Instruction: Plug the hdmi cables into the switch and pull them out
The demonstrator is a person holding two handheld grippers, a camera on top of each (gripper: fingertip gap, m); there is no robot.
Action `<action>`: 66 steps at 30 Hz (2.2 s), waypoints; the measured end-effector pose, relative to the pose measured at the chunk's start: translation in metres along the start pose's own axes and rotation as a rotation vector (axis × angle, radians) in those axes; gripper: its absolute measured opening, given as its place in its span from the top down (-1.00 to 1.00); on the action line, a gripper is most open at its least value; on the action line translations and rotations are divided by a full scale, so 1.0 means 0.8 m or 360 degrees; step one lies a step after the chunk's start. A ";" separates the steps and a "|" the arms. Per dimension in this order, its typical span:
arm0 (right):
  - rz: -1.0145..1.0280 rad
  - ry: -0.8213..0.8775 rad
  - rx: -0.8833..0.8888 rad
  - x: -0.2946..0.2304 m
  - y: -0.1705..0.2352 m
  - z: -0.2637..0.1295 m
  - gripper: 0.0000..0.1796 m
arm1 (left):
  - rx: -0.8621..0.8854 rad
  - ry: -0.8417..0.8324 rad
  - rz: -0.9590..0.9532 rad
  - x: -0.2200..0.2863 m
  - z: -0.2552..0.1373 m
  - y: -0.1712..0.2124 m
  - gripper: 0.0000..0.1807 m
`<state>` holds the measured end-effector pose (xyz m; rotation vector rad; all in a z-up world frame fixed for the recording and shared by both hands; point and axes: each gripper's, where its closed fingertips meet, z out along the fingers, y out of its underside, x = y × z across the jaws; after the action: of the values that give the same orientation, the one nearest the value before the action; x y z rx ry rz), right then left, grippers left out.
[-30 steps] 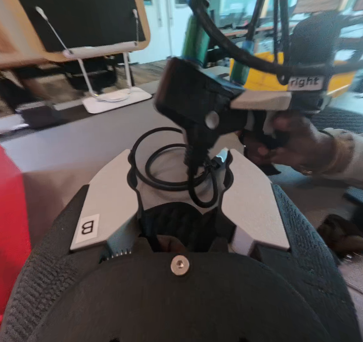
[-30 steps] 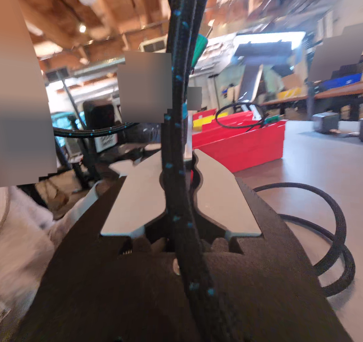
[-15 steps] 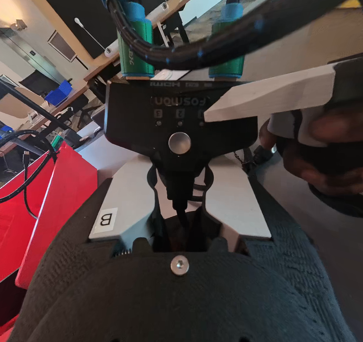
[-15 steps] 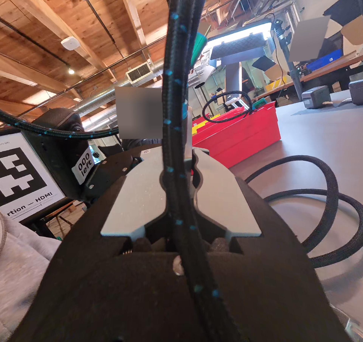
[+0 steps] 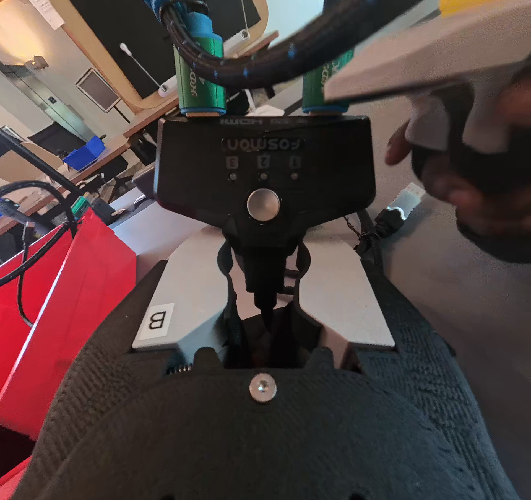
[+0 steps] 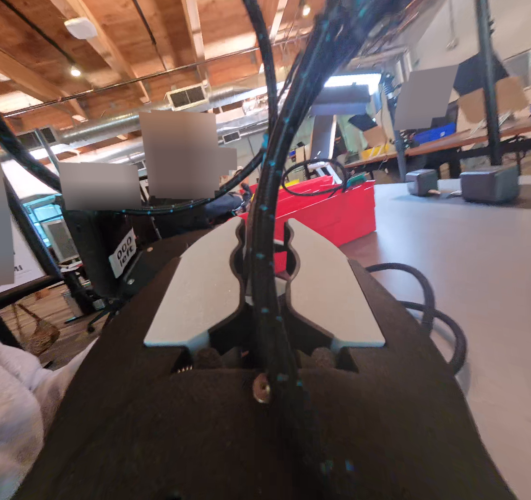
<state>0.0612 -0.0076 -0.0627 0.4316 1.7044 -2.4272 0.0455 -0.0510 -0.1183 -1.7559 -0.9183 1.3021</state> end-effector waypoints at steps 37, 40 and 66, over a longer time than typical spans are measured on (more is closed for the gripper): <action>-0.0309 0.0338 0.0036 0.034 -0.118 -0.113 0.86 | 0.0095 0.0071 0.0009 0.008 -0.005 0.015 0.67; -0.0388 0.0464 -0.0305 0.026 -0.097 -0.148 0.85 | 0.0206 0.0112 -0.0101 0.002 -0.014 0.006 0.66; -0.0444 0.1210 -0.2913 0.170 -0.178 -0.594 0.85 | 0.0334 0.0202 -0.0328 -0.010 -0.023 -0.003 0.66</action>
<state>-0.0363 0.4935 -0.1276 0.7311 3.3135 0.1304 0.0615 -0.0598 -0.1094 -1.5203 -0.8349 1.0992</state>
